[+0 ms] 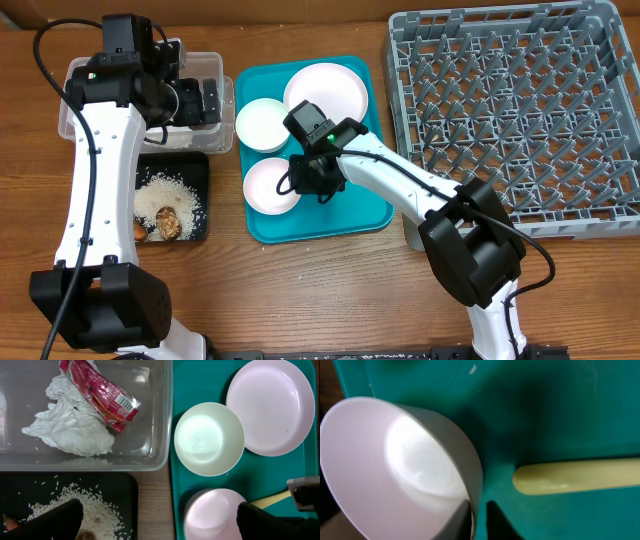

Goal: Sort waste into correct bins and load items into the dishwasher
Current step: 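Grasp the pink bowl on the teal tray with the right gripper, then lift the pink bowl and carry it right over the dish rack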

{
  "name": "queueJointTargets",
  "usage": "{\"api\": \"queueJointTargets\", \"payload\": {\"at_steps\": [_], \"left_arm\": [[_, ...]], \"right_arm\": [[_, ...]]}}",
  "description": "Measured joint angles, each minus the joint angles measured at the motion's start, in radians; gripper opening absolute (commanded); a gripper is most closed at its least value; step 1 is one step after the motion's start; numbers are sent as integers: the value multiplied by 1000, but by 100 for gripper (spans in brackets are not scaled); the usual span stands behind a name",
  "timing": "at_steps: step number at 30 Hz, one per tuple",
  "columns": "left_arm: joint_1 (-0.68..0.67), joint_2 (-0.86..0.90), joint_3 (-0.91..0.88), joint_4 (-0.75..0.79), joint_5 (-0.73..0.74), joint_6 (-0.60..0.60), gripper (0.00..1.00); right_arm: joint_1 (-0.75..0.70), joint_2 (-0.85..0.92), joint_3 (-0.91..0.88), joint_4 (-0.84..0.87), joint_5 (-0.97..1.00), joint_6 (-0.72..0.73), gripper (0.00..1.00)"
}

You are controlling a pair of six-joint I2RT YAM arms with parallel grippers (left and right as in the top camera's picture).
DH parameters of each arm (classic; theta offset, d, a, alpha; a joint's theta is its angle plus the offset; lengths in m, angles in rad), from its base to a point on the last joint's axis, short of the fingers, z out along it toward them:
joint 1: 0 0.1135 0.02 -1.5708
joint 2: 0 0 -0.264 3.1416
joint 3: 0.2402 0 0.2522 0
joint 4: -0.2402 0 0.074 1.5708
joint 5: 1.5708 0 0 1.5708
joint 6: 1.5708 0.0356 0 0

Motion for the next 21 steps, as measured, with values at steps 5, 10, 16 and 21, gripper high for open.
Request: {"api": "queueJointTargets", "payload": {"at_steps": [5, 10, 16, 21], "left_arm": [[0, 0, 0, 0, 0, 0, 100], [0, 0, 0, 0, 0, 0, 100], [0, 0, 0, 1, 0, 0, 100], [0, 0, 0, 1, 0, 0, 100]], "right_arm": [[0, 2, -1, 3, 21, -1, 4], [0, 2, -1, -5, 33, -1, 4], [-5, -28, 27, -126, 98, -1, 4], [-34, -183, 91, -235, 245, -1, 4]]}}
